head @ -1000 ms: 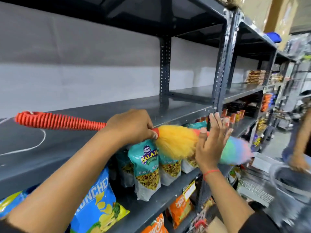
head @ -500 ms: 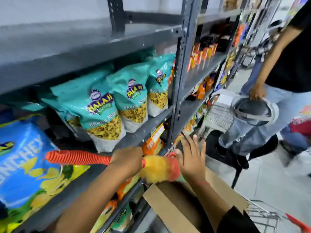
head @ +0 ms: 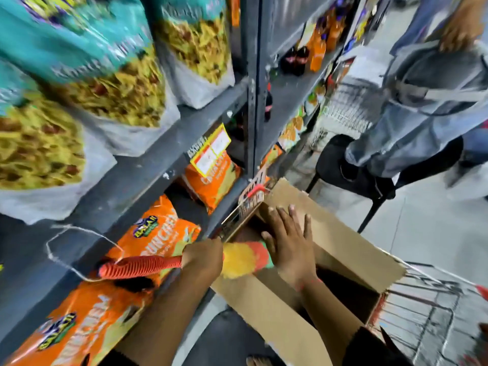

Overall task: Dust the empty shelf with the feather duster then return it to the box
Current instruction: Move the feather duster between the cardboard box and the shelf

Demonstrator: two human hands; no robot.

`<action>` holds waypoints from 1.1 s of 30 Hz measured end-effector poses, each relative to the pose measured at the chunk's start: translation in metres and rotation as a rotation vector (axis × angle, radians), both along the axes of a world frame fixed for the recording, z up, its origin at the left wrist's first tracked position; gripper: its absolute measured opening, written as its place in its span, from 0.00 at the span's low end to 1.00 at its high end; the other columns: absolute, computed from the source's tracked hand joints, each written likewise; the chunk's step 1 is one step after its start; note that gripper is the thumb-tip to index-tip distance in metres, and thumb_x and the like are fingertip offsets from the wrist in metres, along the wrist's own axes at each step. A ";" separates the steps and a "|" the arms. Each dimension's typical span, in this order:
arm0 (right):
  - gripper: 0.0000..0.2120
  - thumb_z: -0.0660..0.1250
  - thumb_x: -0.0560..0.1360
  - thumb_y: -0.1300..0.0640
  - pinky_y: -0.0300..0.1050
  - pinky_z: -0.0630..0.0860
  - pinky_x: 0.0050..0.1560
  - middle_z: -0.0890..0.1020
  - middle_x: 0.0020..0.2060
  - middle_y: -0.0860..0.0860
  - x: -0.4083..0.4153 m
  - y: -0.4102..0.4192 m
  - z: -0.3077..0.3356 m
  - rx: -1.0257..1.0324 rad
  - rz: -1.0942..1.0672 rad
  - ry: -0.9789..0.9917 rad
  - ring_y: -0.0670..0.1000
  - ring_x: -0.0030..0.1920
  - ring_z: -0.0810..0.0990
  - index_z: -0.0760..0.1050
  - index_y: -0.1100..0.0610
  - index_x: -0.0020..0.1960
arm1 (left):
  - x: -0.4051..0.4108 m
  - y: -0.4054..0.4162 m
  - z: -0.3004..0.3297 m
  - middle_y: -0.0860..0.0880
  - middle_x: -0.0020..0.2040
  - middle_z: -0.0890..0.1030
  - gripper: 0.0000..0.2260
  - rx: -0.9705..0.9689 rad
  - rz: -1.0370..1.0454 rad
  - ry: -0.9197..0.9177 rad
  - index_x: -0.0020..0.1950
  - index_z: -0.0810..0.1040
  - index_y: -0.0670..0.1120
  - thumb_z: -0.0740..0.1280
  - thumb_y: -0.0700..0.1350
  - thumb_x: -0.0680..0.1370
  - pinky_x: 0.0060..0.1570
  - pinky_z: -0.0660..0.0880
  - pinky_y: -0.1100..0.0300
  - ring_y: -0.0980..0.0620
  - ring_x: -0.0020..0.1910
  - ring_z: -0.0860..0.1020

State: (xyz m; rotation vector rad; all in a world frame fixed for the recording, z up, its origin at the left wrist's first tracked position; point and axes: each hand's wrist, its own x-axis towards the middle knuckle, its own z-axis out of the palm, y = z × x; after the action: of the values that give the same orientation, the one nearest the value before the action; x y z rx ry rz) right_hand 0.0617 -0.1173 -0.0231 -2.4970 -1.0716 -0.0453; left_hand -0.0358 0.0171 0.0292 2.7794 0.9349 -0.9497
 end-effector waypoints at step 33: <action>0.26 0.63 0.73 0.55 0.68 0.54 0.66 0.72 0.65 0.63 0.000 0.012 -0.089 -0.144 -0.013 0.050 0.65 0.68 0.64 0.64 0.63 0.68 | 0.014 0.024 -0.125 0.40 0.77 0.48 0.24 0.182 -0.231 0.005 0.75 0.44 0.39 0.48 0.44 0.81 0.73 0.50 0.45 0.40 0.75 0.47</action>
State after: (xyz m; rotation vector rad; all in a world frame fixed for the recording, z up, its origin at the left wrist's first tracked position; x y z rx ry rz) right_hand 0.0616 -0.1053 -0.1116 -2.6182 -1.0735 0.0931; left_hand -0.0218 0.0415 -0.0956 3.0938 0.7472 -0.9425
